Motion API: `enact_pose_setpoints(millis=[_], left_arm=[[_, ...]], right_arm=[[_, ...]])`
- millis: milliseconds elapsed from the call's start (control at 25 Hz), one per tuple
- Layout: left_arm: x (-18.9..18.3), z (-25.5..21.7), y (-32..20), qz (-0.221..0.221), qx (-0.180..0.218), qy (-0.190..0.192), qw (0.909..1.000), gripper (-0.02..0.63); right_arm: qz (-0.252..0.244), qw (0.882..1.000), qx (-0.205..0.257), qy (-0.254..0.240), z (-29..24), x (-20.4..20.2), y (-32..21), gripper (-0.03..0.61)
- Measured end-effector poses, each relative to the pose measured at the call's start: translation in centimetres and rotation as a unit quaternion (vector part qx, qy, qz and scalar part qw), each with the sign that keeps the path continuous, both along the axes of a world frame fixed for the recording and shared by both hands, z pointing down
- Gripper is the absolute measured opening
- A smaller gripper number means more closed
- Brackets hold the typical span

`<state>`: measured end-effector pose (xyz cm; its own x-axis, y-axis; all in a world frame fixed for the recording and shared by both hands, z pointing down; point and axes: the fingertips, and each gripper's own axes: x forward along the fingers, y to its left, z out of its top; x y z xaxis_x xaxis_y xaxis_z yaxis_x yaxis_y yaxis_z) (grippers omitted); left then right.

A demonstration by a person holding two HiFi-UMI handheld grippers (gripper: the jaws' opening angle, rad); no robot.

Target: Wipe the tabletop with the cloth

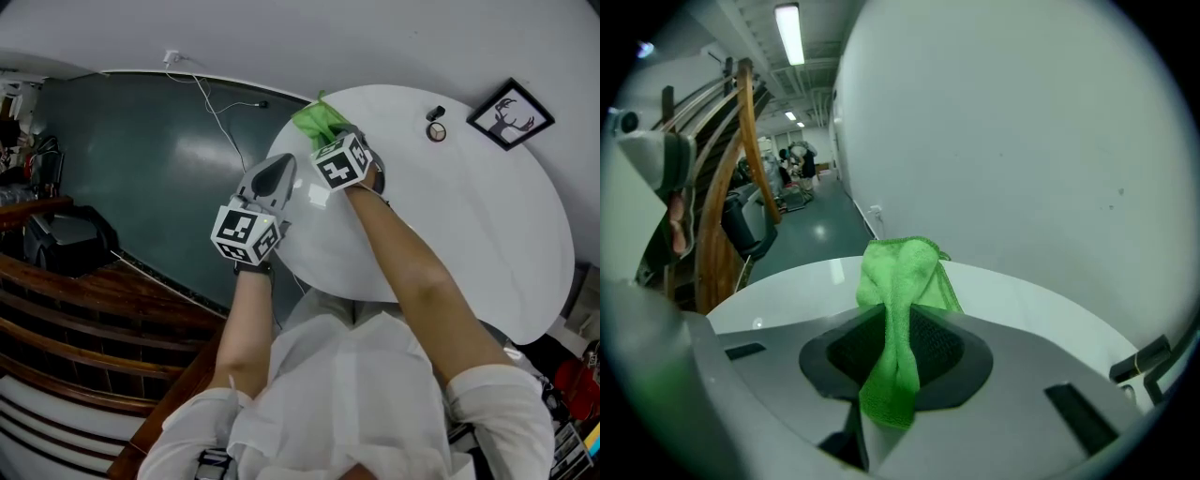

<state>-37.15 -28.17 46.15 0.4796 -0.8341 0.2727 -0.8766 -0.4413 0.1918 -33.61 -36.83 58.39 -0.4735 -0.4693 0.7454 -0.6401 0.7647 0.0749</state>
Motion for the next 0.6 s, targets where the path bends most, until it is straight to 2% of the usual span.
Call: enact_pose_setpoints(millis=[160,360,480,600], left_arm=[[0.9,0.3,-0.5,0.004,-0.002,-0.002,1.0000,0.020],[3.5,0.2,-0.9,0.018,-0.003,-0.007,0.9998,0.020],[5.9,0.3,-0.8,0.034,-0.007,-0.009,0.9994,0.020],[8.7,0.5,-0.6,0.051,-0.010,-0.011,0.9986,0.020]], right_arm=[[-0.053,0.998,-0.020,-0.017,0.5,-1.0,3.2,0.072],[-0.091,0.995,-0.030,-0.024,0.7,1.4,6.5,0.072],[-0.082,0.996,-0.030,-0.028,0.9,4.3,8.0,0.072],[-0.049,0.998,-0.034,-0.035,1.0,8.2,8.7,0.072]])
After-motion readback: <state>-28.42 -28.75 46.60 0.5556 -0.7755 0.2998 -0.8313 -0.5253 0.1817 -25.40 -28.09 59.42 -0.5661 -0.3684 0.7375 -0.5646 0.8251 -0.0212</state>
